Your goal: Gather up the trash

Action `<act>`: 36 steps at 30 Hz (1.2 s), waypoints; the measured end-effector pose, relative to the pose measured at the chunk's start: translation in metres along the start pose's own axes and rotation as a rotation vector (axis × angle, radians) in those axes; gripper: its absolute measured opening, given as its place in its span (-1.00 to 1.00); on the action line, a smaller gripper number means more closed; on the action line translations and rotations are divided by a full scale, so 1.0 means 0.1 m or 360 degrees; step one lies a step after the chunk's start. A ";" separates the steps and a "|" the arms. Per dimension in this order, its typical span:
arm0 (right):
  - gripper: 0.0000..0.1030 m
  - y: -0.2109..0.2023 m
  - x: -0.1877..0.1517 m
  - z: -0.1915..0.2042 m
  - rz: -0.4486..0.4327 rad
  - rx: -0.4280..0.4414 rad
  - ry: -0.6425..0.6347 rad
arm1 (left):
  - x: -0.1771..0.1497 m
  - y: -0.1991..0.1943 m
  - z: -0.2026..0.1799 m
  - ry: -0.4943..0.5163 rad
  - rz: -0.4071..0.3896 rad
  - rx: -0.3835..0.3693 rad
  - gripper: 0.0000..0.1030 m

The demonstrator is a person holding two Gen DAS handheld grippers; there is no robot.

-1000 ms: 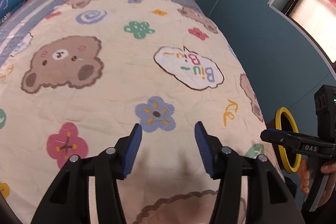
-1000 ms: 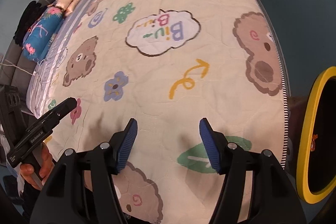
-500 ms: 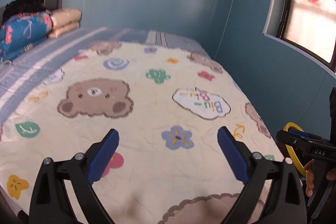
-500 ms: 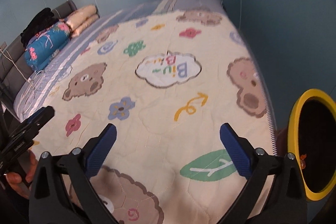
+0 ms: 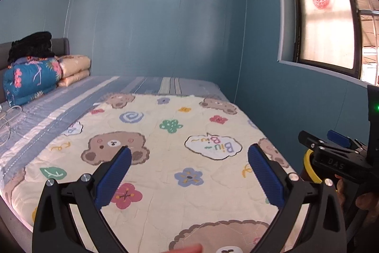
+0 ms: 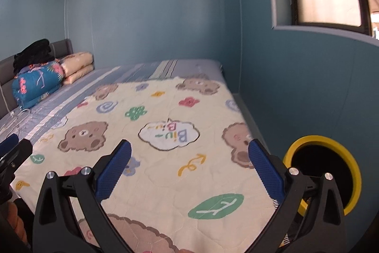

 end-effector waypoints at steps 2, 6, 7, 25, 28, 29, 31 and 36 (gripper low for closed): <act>0.84 -0.10 0.01 -0.02 -0.0056 -0.0023 0.0022 | 0.01 -0.10 -0.07 0.0018 -0.0028 -0.0027 0.84; 0.85 -0.28 0.03 -0.07 -0.0151 -0.0043 0.0061 | 0.02 -0.23 -0.16 0.0004 -0.0069 -0.0066 0.84; 0.85 -0.31 0.04 -0.07 -0.0168 -0.0046 0.0061 | 0.03 -0.26 -0.17 0.0000 -0.0081 -0.0068 0.84; 0.85 -0.40 -0.02 -0.13 -0.0140 -0.0036 0.0105 | 0.06 -0.31 -0.19 -0.0009 -0.0121 -0.0065 0.84; 0.85 -0.40 -0.04 -0.13 -0.0136 -0.0037 0.0107 | 0.06 -0.32 -0.20 -0.0005 -0.0128 -0.0068 0.84; 0.85 -0.41 -0.04 -0.13 -0.0135 -0.0038 0.0105 | 0.06 -0.32 -0.20 -0.0008 -0.0125 -0.0072 0.84; 0.85 -0.40 -0.05 -0.12 -0.0129 -0.0037 0.0106 | 0.05 -0.31 -0.20 -0.0012 -0.0122 -0.0071 0.84; 0.85 -0.40 -0.07 -0.12 -0.0117 -0.0035 0.0102 | 0.04 -0.31 -0.19 -0.0025 -0.0116 -0.0072 0.84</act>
Point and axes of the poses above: each gripper's, at about its wrist camera, not at the fingertips, and y roughly the way its jaws point, z to its left, x to its top, the point moved 5 cm from there along y, roughly the way its jaws point, and after that the axes turned 3 degrees about -x, right-handed, at the moved point
